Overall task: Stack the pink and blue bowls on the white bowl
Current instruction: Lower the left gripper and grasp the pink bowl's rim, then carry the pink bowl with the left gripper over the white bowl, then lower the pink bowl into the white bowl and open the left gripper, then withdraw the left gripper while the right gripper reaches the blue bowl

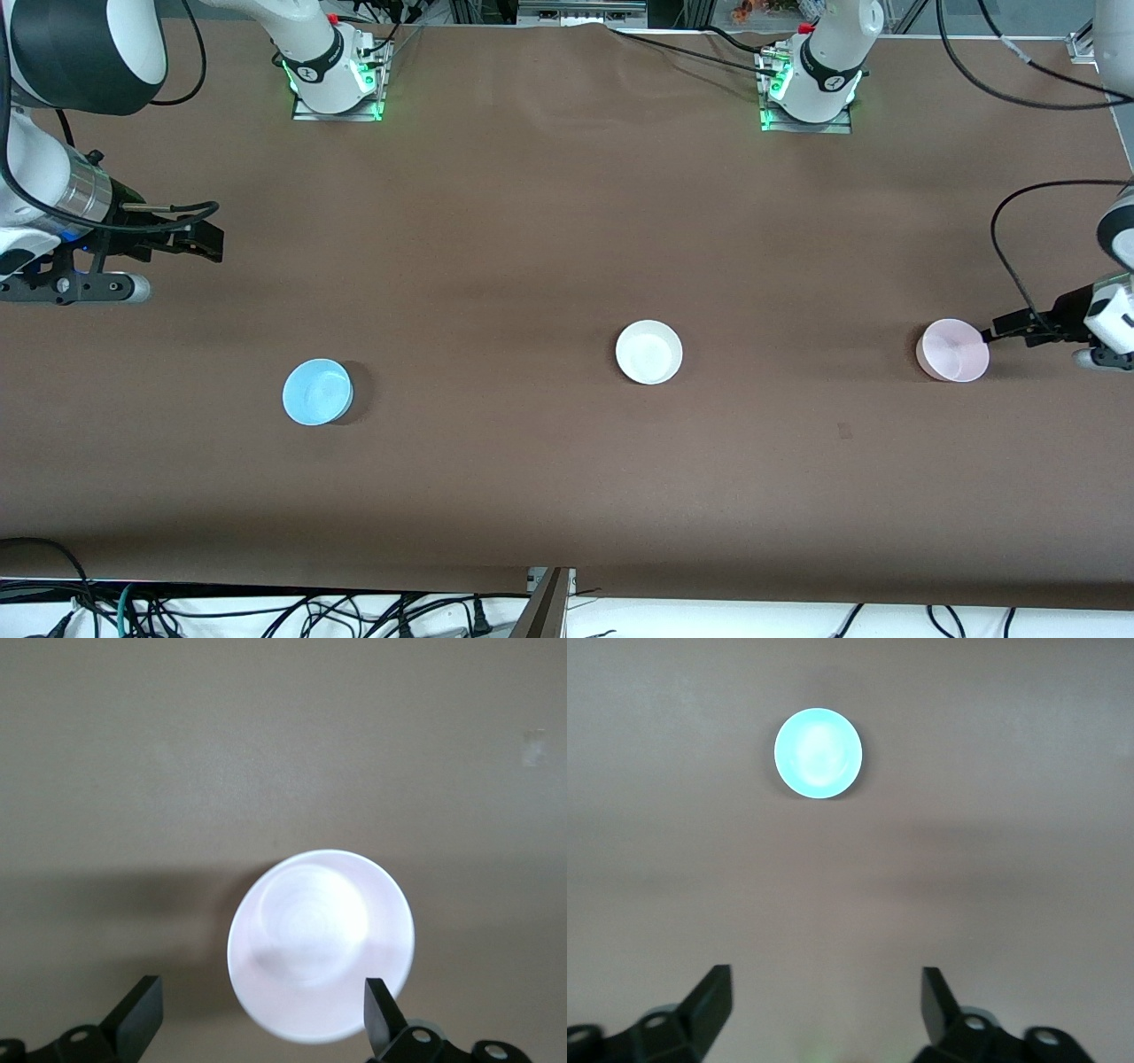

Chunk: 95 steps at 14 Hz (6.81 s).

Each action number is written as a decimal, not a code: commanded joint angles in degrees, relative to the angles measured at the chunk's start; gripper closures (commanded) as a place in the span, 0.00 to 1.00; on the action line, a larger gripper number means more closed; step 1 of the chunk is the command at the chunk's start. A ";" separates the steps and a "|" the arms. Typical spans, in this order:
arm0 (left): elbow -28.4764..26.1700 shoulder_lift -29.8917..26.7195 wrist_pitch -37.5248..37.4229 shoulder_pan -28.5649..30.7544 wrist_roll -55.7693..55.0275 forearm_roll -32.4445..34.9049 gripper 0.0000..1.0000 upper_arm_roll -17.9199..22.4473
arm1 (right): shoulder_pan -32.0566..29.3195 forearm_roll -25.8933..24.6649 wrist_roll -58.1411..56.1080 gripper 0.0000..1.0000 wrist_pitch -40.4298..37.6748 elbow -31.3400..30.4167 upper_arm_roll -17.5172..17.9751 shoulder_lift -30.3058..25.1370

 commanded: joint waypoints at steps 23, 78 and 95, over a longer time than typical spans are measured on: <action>5.08 0.73 -5.74 -3.80 -7.52 -5.06 1.00 -1.58 | -2.02 2.25 -0.03 0.01 -0.12 -0.49 -0.28 -0.68; 4.82 4.06 9.99 -38.18 -56.86 7.33 0.00 -13.01 | -2.02 2.25 -0.11 0.01 -0.47 -0.58 -0.28 -0.68; 5.08 -19.30 -19.08 -12.97 -45.96 21.55 0.00 -7.03 | -2.46 6.98 -0.20 0.01 10.04 -4.42 -0.19 2.73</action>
